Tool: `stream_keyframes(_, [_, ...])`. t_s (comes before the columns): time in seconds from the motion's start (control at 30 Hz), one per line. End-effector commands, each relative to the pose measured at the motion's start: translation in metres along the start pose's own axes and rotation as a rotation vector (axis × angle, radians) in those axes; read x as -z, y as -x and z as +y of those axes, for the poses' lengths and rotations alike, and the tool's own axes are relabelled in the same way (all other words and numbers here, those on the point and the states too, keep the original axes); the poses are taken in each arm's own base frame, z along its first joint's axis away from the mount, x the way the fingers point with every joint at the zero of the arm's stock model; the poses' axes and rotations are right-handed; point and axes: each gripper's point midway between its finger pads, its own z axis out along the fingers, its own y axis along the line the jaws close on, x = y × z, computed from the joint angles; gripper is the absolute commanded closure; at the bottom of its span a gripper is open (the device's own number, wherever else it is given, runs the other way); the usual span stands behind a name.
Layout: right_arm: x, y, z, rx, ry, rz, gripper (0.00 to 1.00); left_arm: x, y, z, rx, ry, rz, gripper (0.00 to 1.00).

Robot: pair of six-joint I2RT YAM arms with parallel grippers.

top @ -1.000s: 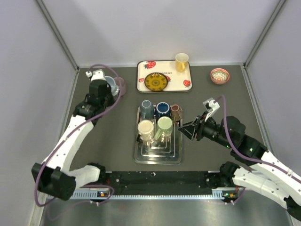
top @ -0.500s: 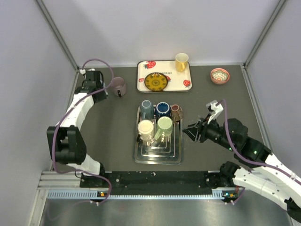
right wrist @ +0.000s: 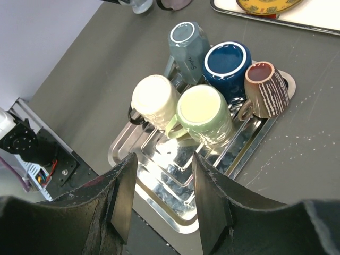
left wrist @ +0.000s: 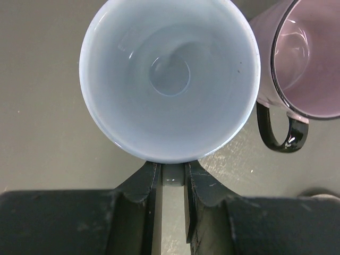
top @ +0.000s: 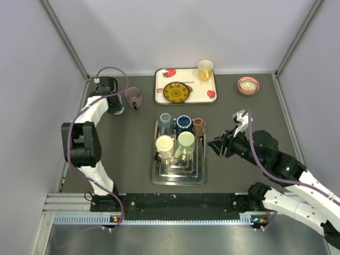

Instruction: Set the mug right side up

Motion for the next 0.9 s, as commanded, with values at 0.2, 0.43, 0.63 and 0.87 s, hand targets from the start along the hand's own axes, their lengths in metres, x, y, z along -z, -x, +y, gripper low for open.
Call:
stream_keyframes(0.2, [-0.004,0.016,0.002,0.013,-0.019,-0.027,0.54,-0.015,0.054,-0.017,0.052,-0.010,-0.135,1.00])
stream_keyframes(0.43, [-0.009,0.015,0.001,0.019,-0.032,-0.009,0.53,-0.027,0.058,-0.021,0.063,-0.013,-0.136,1.00])
stream_keyframes(0.63, [-0.014,0.010,-0.001,0.019,-0.043,0.011,0.53,-0.036,0.057,-0.028,0.065,-0.035,-0.119,1.00])
stream_keyframes(0.87, [-0.016,0.008,-0.002,0.015,-0.046,0.021,0.53,-0.037,0.053,-0.026,0.064,-0.028,-0.111,0.71])
